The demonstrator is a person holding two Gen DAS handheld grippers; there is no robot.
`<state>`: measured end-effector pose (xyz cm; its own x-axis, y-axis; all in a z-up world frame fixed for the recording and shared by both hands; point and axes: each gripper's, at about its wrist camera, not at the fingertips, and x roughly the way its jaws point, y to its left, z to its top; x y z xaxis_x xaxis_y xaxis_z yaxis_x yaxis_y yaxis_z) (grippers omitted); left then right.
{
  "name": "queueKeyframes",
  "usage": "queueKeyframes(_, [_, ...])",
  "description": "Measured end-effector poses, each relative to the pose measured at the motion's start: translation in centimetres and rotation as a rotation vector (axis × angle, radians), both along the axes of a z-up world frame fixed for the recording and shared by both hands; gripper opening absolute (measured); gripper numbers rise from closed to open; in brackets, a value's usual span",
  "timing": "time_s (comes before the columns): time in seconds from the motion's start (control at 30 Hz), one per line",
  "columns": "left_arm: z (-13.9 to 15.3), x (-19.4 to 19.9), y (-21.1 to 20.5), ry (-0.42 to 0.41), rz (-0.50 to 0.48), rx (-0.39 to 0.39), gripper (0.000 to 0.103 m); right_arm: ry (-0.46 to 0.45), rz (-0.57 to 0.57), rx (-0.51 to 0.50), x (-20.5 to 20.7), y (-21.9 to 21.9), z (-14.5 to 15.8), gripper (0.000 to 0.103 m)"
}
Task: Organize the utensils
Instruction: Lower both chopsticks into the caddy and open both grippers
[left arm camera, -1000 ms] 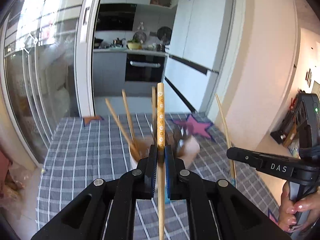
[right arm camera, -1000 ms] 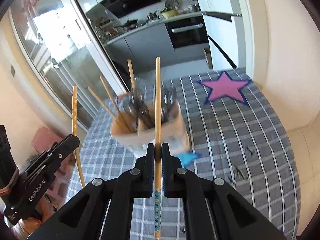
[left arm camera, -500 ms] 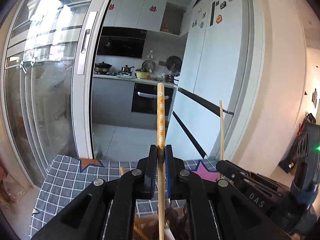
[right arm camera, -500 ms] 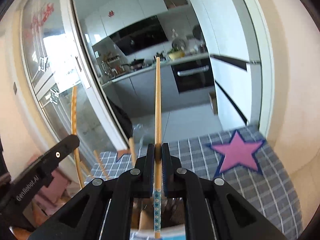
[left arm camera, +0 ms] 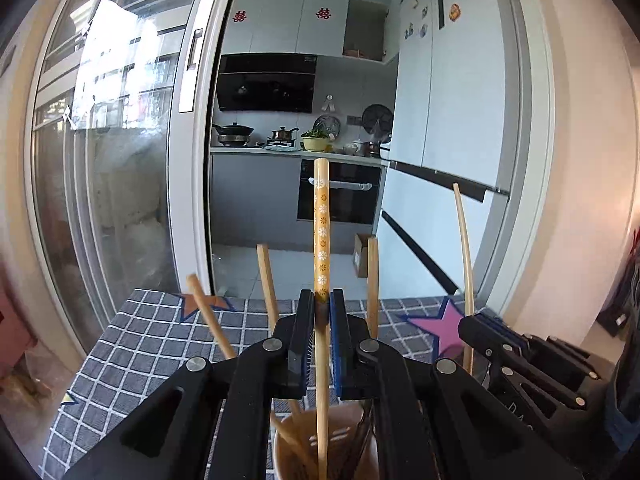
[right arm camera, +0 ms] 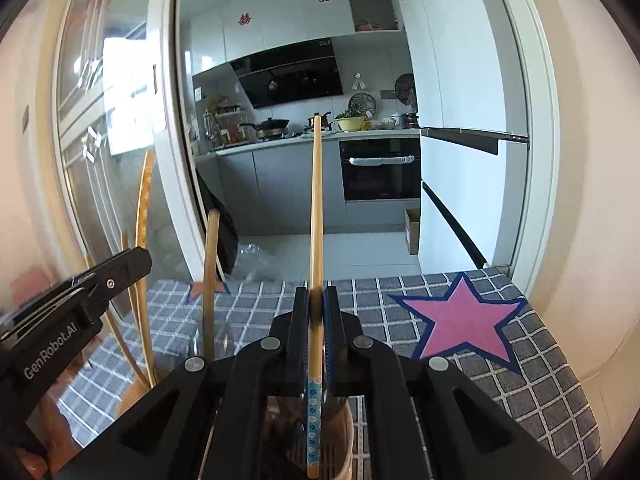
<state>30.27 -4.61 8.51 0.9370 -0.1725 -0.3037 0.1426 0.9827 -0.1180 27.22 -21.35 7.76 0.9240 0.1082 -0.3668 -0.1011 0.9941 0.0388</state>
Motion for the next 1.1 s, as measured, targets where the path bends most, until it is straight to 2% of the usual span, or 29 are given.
queueKeyframes(0.2, [-1.5,-1.4,-1.0,0.018,0.011,0.087,0.039,0.036,0.01,-0.027,-1.0,0.3,-1.3,0.007])
queueKeyframes(0.47, [-2.1,-2.6,-0.1,0.103,0.015,0.081,0.039,0.115,0.008,-0.027,-1.4,-0.2,-1.6,0.009])
queueKeyframes(0.5, [-2.1,-2.8,0.1,0.111,0.017,0.081,0.039,0.127,0.009,-0.023,-1.4,-0.3,-1.5,0.011])
queueKeyframes(0.57, [-2.0,-3.0,0.3,0.121,0.019,0.081,0.039,0.136,0.004,-0.018,-1.8,-0.5,-1.3,0.028])
queueKeyframes(0.63, [-2.0,-3.4,0.5,0.138,0.022,0.081,0.039,0.136,0.005,-0.015,-2.5,-0.6,-0.9,0.037])
queueKeyframes(0.73, [-2.0,-4.3,1.0,0.165,0.033,0.078,0.039,0.143,0.001,-0.01,-3.5,-0.7,-0.5,0.039])
queueKeyframes(0.87, [-2.7,-5.7,1.4,0.208,0.042,0.076,0.039,0.164,-0.001,0.02,-5.7,-1.0,-0.4,0.049])
queueKeyframes(1.1, [-4.6,-8.6,2.3,0.301,0.057,0.084,0.04,0.223,0.0,0.051,-9.6,-1.3,-1.5,0.06])
